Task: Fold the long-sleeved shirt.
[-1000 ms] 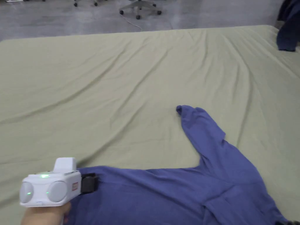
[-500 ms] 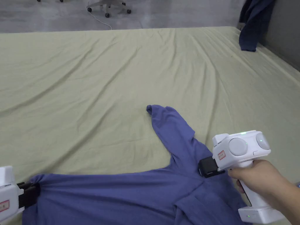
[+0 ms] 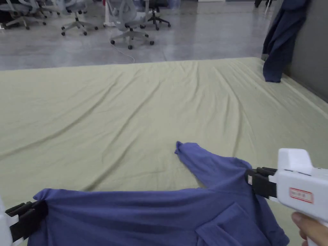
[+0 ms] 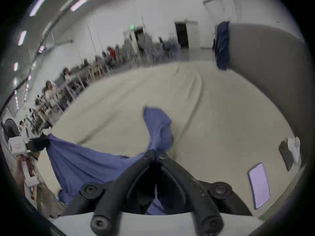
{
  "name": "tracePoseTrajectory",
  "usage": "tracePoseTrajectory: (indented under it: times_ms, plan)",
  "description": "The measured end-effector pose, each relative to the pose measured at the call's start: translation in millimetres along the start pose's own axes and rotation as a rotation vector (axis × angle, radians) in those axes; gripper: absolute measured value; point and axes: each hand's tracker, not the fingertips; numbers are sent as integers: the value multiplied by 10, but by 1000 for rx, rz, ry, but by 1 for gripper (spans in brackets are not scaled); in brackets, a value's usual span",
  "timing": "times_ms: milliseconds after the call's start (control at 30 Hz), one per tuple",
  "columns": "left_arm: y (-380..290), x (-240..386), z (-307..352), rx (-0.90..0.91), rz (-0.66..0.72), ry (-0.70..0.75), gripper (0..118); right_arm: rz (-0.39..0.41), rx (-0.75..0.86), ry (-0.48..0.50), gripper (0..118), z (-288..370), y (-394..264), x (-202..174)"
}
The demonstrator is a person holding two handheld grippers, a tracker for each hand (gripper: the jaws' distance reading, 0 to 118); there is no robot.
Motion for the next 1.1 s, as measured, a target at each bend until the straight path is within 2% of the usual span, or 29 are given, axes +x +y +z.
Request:
tracePoseTrajectory:
  times_ms: [133, 233, 400, 567, 633, 767, 900, 1000, 1033, 1100]
  plan:
    - [241, 243, 841, 202, 43, 34, 0, 8, 192, 64, 2, 811, 246, -193]
    - [494, 381, 1326, 334, 115, -12, 0, -7, 321, 122, 2, 1282, 559, -327]
    - [1179, 629, 1768, 477, 51, -73, 0, 39, 482, 153, 2, 1775, 1297, -529]
    - [2128, 774, 1748, 566, 73, -126, 0, 88, 597, 115, 2, 1917, 2327, -677]
    - [2524, 840, 1692, 588, 57, -146, 0, 88, 603, 115, 2, 1899, 2795, -686]
    - [3337, 939, 1521, 628, 14, -110, 0, 128, 610, 47, 2, 1790, 3736, -748]
    - [4064, 1129, 1403, 661, -2, -129, 0, 108, 596, 8, 2, 1669, 4532, -822]
    - [4563, 1310, 1334, 677, -49, -87, 0, 107, 618, -39, 2, 1576, 5013, -900]
    - [4721, 1354, 1292, 694, -72, -42, 0, 98, 655, -82, 2, 1552, 5156, -919]
    - [4999, 1432, 1212, 699, -59, -25, 0, 58, 680, -101, 2, 1501, 5436, -936]
